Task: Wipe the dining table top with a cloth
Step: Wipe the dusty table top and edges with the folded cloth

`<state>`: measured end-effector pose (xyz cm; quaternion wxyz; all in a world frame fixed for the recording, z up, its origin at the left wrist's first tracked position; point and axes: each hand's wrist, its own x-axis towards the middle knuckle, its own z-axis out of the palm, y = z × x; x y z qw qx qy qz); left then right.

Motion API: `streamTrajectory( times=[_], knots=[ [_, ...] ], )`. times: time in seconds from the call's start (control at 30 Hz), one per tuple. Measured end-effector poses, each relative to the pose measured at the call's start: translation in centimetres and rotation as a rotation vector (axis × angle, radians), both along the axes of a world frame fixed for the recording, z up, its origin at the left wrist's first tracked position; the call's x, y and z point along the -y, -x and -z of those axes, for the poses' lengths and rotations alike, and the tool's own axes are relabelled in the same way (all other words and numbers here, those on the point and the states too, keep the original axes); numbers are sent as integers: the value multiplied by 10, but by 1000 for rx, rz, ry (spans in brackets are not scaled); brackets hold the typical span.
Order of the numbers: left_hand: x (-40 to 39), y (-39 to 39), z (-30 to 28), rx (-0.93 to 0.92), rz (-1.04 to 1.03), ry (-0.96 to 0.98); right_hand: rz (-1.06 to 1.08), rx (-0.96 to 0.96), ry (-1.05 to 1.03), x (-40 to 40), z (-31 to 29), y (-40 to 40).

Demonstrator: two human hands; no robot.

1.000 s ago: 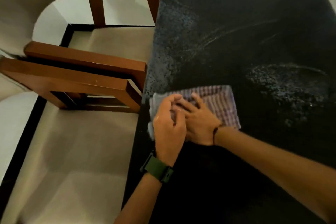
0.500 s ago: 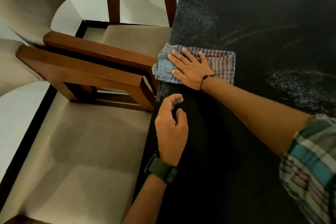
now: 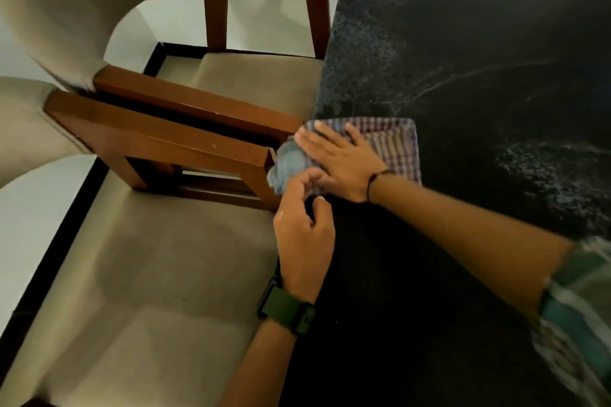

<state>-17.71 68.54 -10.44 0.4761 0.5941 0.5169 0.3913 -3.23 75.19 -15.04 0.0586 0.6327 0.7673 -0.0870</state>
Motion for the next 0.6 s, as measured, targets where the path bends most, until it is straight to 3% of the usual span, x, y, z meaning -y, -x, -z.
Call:
streamTrajectory(
  times=[0.13,0.23,0.43,0.53,0.6],
  knots=[
    [6,10,-1,-1,-11,18,155,-44,-11,-48,7,-11],
    [10,14,-4,13,-39,17,214,-45,-8,-34,7,8],
    [1,16,-14,35,8,118,-164,-113,196,87,-21,52],
    [-6,13,-18,37,38,100,-245,-101,172,75,-15,32],
    [-10,11,-18,44,28,75,-173,-76,83,48,-5,13]
  ],
)
